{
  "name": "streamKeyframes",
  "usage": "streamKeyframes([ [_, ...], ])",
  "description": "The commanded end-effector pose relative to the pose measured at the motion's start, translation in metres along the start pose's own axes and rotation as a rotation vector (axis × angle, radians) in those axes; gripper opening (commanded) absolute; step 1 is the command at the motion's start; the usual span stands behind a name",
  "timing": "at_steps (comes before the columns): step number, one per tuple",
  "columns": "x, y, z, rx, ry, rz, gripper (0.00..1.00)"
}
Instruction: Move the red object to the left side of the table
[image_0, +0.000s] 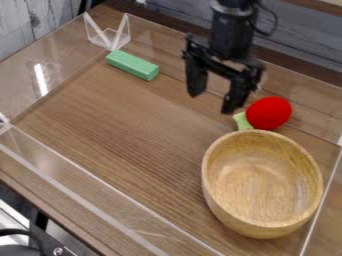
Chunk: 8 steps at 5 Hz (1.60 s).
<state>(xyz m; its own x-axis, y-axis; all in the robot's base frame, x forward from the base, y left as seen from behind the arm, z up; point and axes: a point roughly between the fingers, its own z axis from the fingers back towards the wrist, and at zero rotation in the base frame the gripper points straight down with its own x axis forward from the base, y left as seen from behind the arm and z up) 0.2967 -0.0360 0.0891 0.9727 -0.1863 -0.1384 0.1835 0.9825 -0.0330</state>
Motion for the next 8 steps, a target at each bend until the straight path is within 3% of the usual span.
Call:
streamKeyframes([
  [1,0.02,-0.013,0.01,0.01,-0.08,-0.049,1.0],
  [4,0.058,-0.046,-0.008,0.03,-0.108,-0.176,1.0],
  [8,0.087,-0.042,-0.031,0.036,-0.086,-0.162,1.0],
])
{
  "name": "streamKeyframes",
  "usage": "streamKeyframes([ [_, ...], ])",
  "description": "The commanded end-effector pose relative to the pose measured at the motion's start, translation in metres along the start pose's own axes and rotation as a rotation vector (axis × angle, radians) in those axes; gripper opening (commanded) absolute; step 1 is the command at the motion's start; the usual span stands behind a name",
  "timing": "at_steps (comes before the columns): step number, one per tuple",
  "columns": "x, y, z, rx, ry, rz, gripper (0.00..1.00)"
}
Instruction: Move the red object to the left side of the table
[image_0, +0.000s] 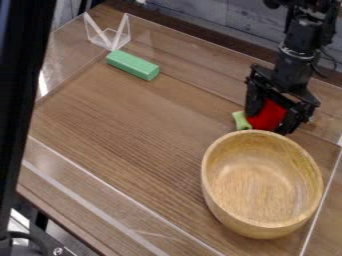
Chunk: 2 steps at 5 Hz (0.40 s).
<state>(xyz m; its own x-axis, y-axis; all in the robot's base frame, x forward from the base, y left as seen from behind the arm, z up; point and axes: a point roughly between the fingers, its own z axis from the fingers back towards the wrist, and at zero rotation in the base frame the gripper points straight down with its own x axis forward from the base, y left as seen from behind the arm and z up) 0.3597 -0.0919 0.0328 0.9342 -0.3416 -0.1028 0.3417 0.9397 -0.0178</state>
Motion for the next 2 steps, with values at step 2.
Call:
streamKeyframes([
  [2,0.0146,0.0032,0.008,0.006,-0.044,0.007,1.0],
])
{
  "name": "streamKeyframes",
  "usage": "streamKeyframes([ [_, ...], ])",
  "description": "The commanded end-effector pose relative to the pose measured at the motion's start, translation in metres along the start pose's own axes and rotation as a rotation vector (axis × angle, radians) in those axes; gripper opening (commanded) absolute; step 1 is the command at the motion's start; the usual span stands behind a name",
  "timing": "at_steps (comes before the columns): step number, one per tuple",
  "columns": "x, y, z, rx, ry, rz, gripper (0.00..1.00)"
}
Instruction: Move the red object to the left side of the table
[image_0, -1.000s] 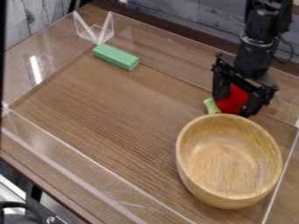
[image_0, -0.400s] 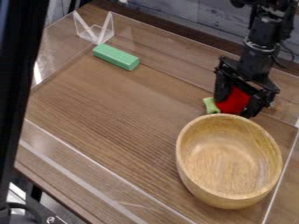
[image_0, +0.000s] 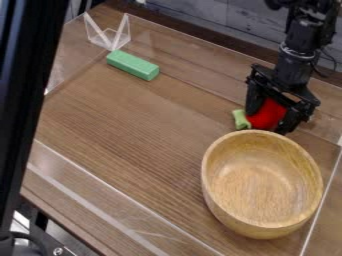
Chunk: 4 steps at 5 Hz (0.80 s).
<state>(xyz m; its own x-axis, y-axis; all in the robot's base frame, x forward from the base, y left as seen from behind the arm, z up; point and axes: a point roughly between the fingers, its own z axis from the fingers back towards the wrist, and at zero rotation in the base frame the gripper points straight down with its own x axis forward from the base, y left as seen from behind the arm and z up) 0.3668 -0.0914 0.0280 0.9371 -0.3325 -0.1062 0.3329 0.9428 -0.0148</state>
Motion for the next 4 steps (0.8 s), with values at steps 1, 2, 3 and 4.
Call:
streamKeyframes([
  [1,0.0084,0.0005,0.0091,0.004,-0.045,0.001,0.0],
  [2,0.0079,0.0005,0.0118,0.004,-0.055,0.004,0.0],
  [3,0.0076,0.0005,0.0108,0.001,-0.057,0.007,0.0],
  [4,0.0074,0.0007,0.0088,-0.002,-0.055,0.01,0.0],
])
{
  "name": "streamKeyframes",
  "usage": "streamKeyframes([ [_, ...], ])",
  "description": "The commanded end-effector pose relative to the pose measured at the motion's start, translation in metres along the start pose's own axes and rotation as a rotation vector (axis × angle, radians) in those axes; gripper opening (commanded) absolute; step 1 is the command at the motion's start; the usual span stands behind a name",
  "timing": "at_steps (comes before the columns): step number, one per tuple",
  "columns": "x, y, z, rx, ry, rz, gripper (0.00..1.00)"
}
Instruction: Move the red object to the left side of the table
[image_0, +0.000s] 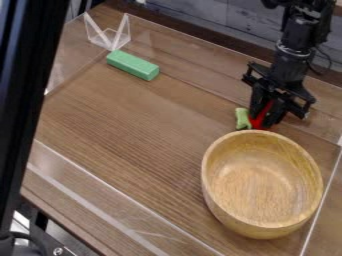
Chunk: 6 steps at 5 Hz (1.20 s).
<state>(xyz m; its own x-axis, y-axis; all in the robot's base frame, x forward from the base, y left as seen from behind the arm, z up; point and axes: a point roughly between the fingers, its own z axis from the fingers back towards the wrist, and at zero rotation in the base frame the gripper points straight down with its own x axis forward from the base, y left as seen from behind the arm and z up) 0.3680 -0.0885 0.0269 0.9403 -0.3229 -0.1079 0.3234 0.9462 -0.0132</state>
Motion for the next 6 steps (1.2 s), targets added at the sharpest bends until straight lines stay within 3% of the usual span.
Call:
streamKeyframes([
  [1,0.007,-0.003,0.008,-0.006,-0.056,0.003,0.0],
  [3,0.006,-0.002,0.004,-0.012,-0.053,0.009,0.0],
  [6,-0.01,0.01,0.052,-0.013,-0.148,0.024,0.0],
])
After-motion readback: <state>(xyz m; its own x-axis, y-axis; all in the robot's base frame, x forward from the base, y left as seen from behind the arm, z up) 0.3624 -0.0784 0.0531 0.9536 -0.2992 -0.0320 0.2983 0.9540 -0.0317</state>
